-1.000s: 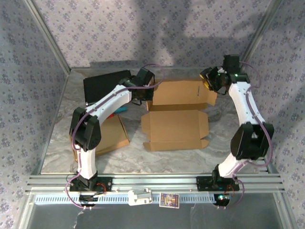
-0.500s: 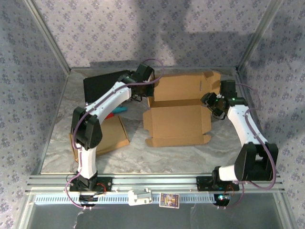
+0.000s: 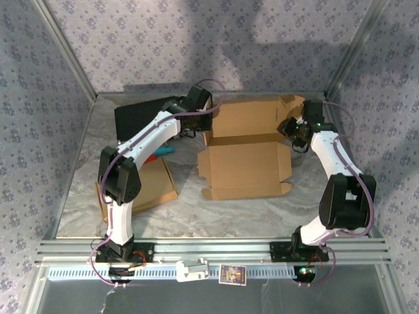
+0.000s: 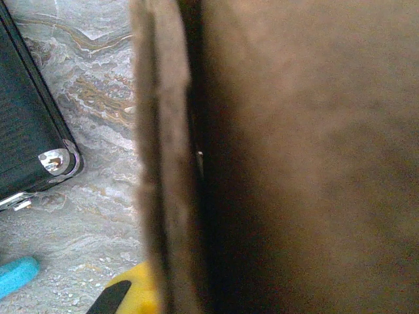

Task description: Fold the paper box

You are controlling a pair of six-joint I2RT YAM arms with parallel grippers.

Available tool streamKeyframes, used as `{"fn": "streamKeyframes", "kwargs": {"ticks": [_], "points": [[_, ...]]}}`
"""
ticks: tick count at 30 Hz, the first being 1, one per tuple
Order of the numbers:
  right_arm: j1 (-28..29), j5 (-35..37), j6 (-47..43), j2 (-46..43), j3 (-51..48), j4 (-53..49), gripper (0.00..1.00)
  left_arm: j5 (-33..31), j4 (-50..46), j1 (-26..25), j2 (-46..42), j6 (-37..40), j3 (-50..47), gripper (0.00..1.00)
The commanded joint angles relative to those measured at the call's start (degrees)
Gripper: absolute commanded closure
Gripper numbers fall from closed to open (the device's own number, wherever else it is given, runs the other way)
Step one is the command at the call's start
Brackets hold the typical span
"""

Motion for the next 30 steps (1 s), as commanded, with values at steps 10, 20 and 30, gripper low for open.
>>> {"fn": "streamKeyframes", "kwargs": {"ticks": [10,20,30], "points": [[1.3,2.3,-0.5,-3.5,0.5,-2.1,0.52,1.3,-1.5,0.3,1.2,0.2,3.6,1.0],[-1.2,2.3,-2.3,-2.8,-4.2,-1.2,0.4,2.6,-2.4,0.6,1.8,0.4,4.9,1.0],[-0.7,-2.1,-1.7,1.1,1.3,1.4,0.55,2.8,-2.4,0.6,1.9,0.5,4.9,1.0]]}}
